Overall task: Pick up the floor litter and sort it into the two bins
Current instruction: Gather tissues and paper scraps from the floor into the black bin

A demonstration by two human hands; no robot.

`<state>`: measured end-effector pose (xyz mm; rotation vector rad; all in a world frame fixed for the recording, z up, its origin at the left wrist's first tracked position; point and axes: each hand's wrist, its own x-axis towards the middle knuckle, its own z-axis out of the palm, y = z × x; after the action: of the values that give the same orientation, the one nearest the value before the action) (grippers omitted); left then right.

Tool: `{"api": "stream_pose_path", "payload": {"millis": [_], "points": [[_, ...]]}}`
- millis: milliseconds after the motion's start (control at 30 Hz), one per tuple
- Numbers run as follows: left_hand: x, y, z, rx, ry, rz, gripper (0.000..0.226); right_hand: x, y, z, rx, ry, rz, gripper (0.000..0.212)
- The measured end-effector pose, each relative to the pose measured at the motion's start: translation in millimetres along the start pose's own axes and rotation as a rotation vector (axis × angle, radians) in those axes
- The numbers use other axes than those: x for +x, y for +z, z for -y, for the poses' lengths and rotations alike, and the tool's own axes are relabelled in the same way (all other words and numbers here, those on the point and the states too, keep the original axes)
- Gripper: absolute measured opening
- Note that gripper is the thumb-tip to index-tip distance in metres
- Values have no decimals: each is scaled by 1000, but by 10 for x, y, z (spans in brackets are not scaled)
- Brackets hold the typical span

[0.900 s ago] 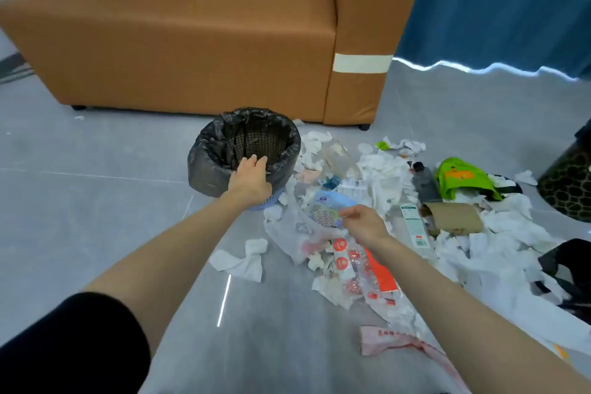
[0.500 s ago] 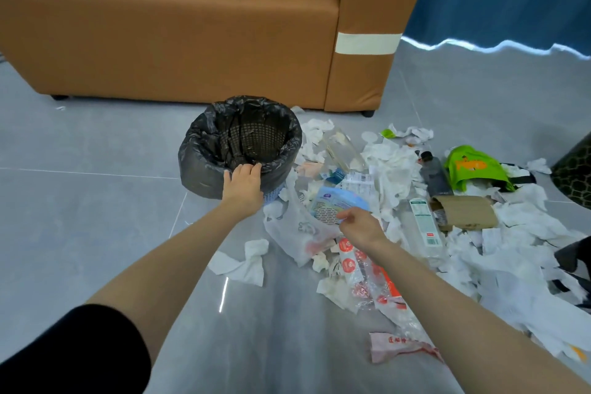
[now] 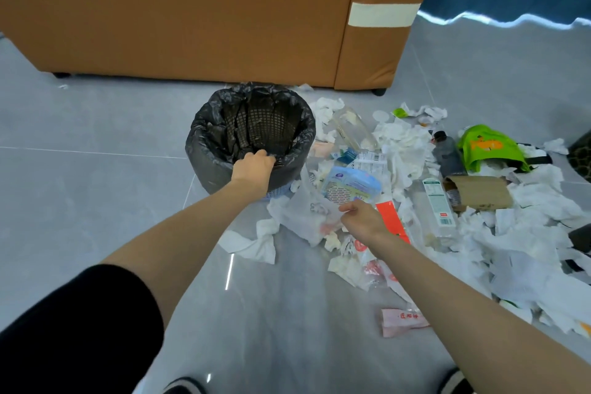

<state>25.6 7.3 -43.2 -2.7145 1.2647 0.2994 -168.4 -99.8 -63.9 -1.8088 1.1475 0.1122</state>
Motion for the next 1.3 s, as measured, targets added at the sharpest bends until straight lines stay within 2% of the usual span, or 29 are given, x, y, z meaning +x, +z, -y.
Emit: {"api": "stream_pose_path", "payload": {"millis": [233,333,600,800,933,1000,1100,1300], "points": [[-396,142,-7,-25,42,-37,39,-163,55,-319,64,-15,-123,32],[-736,59,-35,-49,45,-27,35,-420,74,-391,111,-11,-124,32],[-1393,-64,-101,-52,-17,-96,37,-779,169,-459,170,-37,-193,32],[-1808,-206,-71,2,-37,-170,37,-1126,239,-492,213,-51,-196,36],[-2056,-340,-113,43,-59,-234,35,-1264,301,-433,251,-77,-183,27],[-2182,-321,-79,64,-79,-259,37,-1332,347,-397,260,-86,-167,30],[-2274,-239,68,97,-113,-278,39,-1378,456,-318,210,-100,-143,37],[-2233,-60,300,156,-211,-193,36,-1228,848,-226,-38,-204,-38,34]]}}
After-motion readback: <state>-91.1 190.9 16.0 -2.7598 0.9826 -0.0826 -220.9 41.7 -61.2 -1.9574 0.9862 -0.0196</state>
